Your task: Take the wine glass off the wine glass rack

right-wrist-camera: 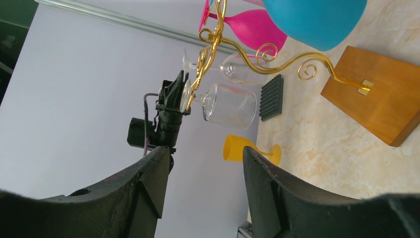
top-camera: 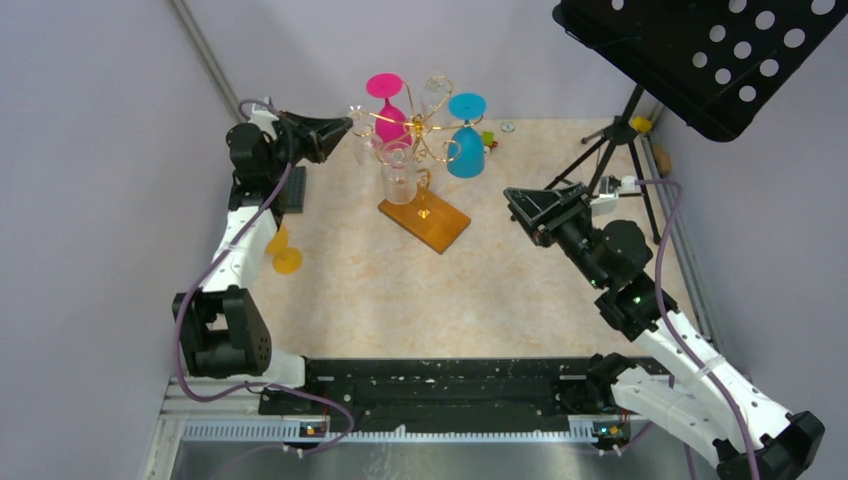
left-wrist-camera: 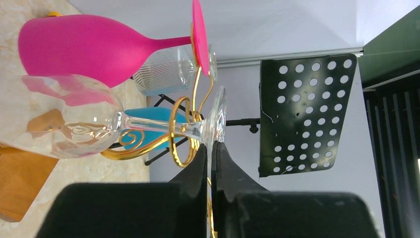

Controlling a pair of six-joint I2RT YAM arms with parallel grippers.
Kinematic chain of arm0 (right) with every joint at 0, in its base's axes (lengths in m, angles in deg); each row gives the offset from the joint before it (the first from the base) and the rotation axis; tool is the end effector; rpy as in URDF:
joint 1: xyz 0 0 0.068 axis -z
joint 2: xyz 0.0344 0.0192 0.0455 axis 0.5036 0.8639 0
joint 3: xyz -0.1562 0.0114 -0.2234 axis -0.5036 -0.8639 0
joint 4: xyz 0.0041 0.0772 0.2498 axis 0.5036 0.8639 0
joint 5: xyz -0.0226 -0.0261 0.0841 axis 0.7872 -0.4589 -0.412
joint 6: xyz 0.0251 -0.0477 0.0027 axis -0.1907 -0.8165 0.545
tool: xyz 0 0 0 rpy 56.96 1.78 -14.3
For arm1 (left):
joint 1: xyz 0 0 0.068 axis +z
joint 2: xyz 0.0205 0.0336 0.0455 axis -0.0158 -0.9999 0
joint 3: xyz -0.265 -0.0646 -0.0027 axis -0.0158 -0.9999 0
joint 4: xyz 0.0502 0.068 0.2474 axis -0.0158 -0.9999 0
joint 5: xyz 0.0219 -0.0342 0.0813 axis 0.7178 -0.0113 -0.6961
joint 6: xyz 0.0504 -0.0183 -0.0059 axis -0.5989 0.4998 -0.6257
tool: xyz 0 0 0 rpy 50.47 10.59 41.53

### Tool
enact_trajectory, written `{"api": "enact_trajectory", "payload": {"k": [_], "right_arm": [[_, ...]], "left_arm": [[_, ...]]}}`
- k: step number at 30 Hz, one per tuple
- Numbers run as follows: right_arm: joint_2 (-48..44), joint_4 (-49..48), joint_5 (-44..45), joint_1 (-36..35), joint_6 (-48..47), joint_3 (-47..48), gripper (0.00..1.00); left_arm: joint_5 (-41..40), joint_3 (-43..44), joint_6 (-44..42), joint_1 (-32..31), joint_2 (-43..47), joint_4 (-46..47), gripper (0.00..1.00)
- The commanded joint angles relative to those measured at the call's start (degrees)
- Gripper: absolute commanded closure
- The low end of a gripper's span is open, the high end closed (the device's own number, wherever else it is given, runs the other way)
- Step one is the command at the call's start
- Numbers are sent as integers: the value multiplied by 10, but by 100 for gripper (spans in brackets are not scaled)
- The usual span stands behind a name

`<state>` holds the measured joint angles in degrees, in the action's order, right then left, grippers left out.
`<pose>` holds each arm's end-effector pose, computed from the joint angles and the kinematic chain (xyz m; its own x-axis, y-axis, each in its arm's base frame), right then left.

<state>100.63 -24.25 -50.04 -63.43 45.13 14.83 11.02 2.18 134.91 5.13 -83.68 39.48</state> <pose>0.1537 0.0980 0.3543 -0.4582 0.8377 -0.2971 -0.2080 0.2239 0.9522 0.3418 0.0022 0.3703 -0.5811 -0.8043 -0.1242 0.1146 0.0702 -0.9909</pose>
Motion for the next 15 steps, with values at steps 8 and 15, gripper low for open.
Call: {"api": "enact_trajectory", "payload": {"k": [8, 15], "right_arm": [[-23, 20, 18, 3, -20, 35, 43], [-28, 26, 23, 3, -24, 38, 41]], "left_arm": [[-5, 73, -10, -33, -11, 56, 100], [27, 83, -26, -40, -9, 27, 100]]}}
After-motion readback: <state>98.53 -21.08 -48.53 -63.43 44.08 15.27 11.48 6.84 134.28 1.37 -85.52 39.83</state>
